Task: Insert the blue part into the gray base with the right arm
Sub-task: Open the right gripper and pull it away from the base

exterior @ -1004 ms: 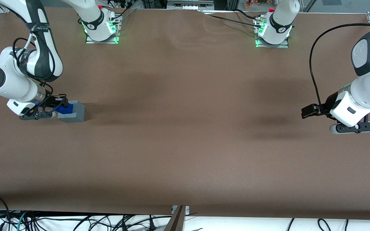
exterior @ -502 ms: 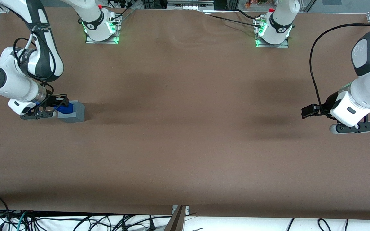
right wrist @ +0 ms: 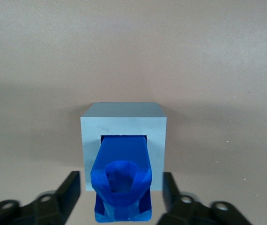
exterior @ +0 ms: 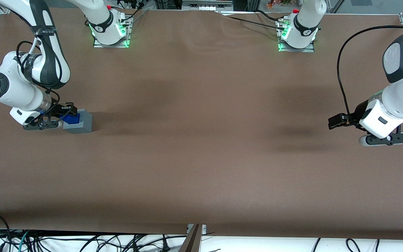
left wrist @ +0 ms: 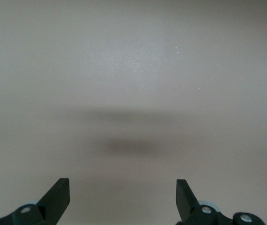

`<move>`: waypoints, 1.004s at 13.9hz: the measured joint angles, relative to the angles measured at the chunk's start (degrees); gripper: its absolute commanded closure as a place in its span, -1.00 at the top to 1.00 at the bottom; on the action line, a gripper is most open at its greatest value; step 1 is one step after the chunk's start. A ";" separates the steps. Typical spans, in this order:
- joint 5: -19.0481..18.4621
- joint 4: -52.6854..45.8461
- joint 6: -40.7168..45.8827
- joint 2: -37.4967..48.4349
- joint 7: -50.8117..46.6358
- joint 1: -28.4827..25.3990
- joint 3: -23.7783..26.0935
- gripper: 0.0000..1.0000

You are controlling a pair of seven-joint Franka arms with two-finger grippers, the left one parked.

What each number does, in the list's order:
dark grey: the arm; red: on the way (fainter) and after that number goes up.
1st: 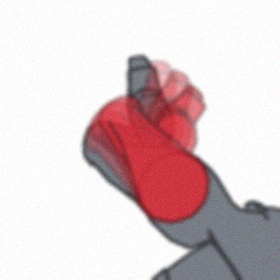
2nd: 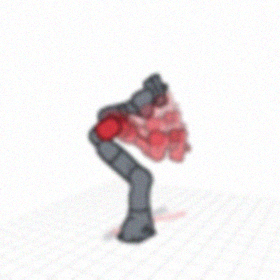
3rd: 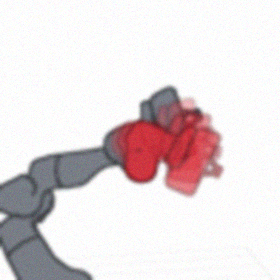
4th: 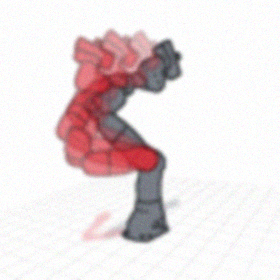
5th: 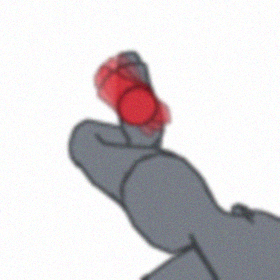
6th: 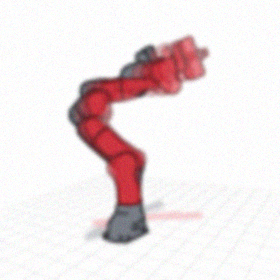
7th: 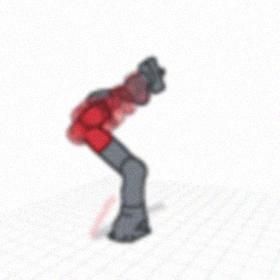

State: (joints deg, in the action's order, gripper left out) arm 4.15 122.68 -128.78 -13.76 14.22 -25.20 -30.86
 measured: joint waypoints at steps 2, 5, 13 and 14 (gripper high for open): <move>0.00 0.00 -0.02 0.03 -0.01 -0.02 0.00 0.98; 0.00 -0.05 0.07 0.53 -0.03 -0.07 0.00 0.98; 0.02 -19.39 29.74 5.44 -7.10 -1.16 0.39 0.98; 0.02 -23.33 33.99 5.62 -7.17 -1.21 0.40 0.98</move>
State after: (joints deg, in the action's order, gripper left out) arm 4.17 99.35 -94.78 -8.14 7.04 -26.41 -30.45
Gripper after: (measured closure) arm 0.004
